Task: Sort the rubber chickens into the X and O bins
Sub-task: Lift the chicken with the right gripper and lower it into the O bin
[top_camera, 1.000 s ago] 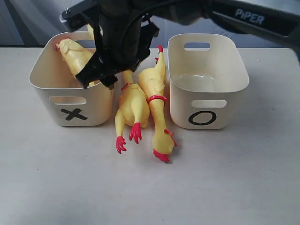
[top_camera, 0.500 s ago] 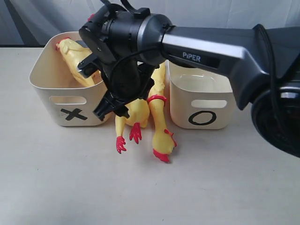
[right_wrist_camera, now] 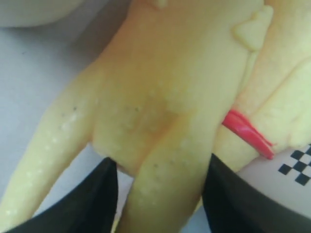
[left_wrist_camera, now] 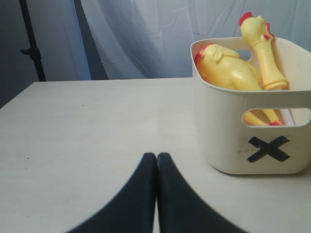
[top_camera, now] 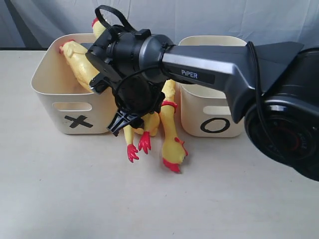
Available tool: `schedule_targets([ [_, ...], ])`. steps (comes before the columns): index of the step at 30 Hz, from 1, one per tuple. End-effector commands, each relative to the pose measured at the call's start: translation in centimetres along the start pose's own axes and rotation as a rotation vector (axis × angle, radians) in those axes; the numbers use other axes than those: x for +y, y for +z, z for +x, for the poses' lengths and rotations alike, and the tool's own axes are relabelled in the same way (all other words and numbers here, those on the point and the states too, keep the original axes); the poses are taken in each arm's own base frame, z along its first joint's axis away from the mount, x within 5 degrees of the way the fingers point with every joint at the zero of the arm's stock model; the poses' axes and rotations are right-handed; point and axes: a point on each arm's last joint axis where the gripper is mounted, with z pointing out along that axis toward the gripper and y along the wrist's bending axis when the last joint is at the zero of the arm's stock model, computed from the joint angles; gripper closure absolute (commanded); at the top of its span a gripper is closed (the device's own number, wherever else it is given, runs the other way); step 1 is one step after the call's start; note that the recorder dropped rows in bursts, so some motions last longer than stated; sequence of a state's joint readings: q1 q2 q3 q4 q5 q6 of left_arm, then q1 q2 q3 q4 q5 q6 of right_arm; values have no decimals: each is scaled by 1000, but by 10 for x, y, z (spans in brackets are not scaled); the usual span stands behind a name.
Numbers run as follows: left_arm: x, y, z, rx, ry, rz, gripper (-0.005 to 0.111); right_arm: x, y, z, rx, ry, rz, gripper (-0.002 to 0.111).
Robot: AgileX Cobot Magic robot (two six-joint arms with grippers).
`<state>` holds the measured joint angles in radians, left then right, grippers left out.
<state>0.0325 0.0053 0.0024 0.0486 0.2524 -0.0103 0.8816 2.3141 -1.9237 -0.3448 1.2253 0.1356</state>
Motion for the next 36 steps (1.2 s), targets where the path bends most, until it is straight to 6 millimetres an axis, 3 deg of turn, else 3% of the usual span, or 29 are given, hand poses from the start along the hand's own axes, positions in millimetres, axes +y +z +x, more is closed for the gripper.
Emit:
schedule_targets([
  [1,0,-1,-2,-22,-12,5,107,2,15,0,27,-16,15,108],
  [4,0,-1,-2,-22,-12,5,107,-2,7,0,9,-16,28,109],
  [6,0,-1,-2,-22,-12,5,107,-8,-8,0,-26,19,40,109],
  [13,0,-1,-2,-22,-12,5,107,-44,-93,12,-217,119,118,109],
  [20,0,-1,-2,-22,-12,5,107,-90,-179,43,-417,196,283,109],
  [23,0,-1,-2,-22,-12,5,107,-103,-199,57,-459,239,276,109],
  [27,0,-1,-2,-22,-12,5,107,-119,-206,71,-459,270,301,109],
  [29,0,-1,-2,-22,-12,5,107,-127,-194,79,-411,255,367,109],
  [34,0,-1,-2,-22,-12,5,107,-145,-143,102,-268,340,506,109],
  [36,0,-1,-2,-22,-12,5,107,-147,-128,104,-380,393,480,109],
])
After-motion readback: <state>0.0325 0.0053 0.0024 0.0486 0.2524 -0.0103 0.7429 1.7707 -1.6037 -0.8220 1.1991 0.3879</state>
